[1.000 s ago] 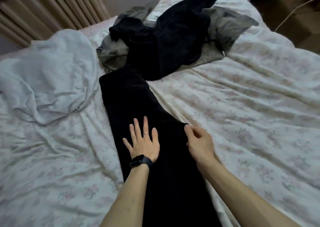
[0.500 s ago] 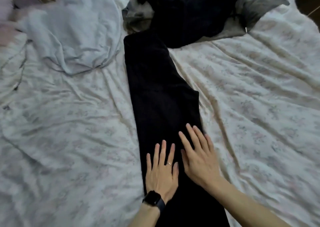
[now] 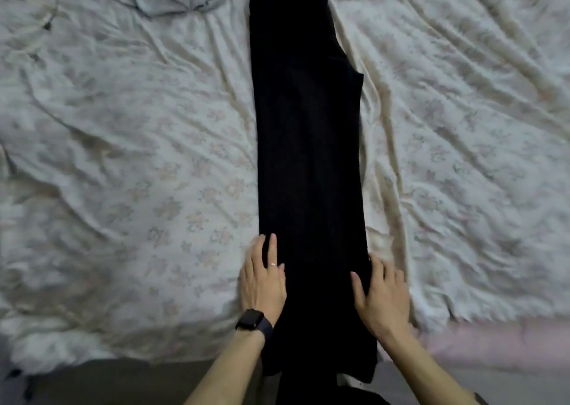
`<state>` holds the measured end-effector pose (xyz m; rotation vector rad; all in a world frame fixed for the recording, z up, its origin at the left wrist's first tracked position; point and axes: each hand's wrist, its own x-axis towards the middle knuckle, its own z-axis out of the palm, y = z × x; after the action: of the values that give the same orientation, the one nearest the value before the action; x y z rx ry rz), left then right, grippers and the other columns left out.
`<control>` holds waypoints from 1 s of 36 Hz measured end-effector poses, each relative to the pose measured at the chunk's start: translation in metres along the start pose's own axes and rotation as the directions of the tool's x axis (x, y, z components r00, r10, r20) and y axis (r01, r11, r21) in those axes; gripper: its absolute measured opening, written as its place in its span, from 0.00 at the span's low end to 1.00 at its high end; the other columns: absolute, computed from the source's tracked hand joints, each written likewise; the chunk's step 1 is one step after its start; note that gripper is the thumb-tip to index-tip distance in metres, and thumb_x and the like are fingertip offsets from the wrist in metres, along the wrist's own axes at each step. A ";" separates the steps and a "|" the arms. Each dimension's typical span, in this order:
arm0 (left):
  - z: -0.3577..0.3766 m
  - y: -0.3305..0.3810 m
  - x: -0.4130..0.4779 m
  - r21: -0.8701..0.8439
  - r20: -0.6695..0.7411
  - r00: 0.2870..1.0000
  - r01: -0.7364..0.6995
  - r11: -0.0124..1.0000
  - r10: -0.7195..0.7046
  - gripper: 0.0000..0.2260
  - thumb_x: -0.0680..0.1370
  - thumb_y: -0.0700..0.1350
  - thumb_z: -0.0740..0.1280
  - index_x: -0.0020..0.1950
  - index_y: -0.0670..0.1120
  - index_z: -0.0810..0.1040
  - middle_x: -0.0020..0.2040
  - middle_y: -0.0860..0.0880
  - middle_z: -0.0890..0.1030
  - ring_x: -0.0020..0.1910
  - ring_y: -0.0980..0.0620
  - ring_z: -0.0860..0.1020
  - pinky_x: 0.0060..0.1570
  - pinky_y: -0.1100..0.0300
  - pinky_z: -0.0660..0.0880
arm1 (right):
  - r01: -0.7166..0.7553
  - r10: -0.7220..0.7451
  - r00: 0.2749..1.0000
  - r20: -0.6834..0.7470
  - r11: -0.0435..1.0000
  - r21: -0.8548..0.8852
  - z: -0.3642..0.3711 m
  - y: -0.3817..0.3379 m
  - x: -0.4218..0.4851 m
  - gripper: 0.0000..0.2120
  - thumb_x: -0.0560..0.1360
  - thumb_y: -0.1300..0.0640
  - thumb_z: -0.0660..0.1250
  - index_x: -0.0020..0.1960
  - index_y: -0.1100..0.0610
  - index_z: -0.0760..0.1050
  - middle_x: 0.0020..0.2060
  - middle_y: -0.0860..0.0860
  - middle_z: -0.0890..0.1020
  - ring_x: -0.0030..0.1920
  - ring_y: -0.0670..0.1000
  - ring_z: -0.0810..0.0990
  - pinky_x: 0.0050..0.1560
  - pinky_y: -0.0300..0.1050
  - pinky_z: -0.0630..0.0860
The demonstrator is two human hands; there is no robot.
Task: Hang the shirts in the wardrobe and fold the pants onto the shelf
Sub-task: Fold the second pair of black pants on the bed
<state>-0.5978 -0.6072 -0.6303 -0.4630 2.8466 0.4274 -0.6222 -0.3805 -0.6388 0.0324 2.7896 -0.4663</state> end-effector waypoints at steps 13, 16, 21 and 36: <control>0.001 0.002 -0.062 -0.371 0.452 0.762 0.633 0.679 -0.463 0.18 0.80 0.49 0.68 0.68 0.44 0.74 0.63 0.44 0.80 0.58 0.43 0.79 0.55 0.53 0.77 | -0.394 0.070 0.774 0.629 0.832 0.391 -0.011 0.044 -0.039 0.24 0.75 0.48 0.74 0.69 0.47 0.76 0.59 0.43 0.82 0.58 0.47 0.81 0.59 0.44 0.76; -0.003 -0.010 -0.086 -0.351 0.618 0.670 0.703 0.618 -0.412 0.11 0.79 0.48 0.71 0.59 0.45 0.78 0.55 0.47 0.83 0.50 0.48 0.80 0.50 0.54 0.78 | -0.421 0.005 0.730 0.683 0.791 0.444 -0.023 0.046 -0.047 0.26 0.76 0.55 0.73 0.73 0.49 0.73 0.63 0.41 0.75 0.61 0.48 0.77 0.63 0.43 0.73; -0.017 -0.017 -0.126 -0.377 0.710 0.627 0.724 0.578 -0.321 0.08 0.77 0.47 0.73 0.53 0.45 0.81 0.49 0.50 0.84 0.44 0.54 0.81 0.39 0.61 0.76 | -0.490 -0.026 0.726 0.687 0.680 0.545 -0.050 0.046 -0.075 0.18 0.78 0.56 0.71 0.66 0.44 0.76 0.58 0.42 0.81 0.54 0.41 0.82 0.51 0.34 0.76; -0.119 0.030 -0.200 -0.585 0.502 0.814 0.569 0.578 -0.293 0.15 0.81 0.44 0.68 0.65 0.39 0.74 0.61 0.42 0.80 0.53 0.46 0.80 0.51 0.55 0.77 | -0.382 0.034 0.841 0.540 0.744 0.548 -0.164 0.037 -0.149 0.08 0.77 0.59 0.72 0.55 0.60 0.81 0.45 0.54 0.87 0.43 0.52 0.86 0.42 0.44 0.81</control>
<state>-0.4435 -0.5628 -0.4584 -1.0781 1.9877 1.3701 -0.5269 -0.2890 -0.4572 0.3381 1.9635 -1.1629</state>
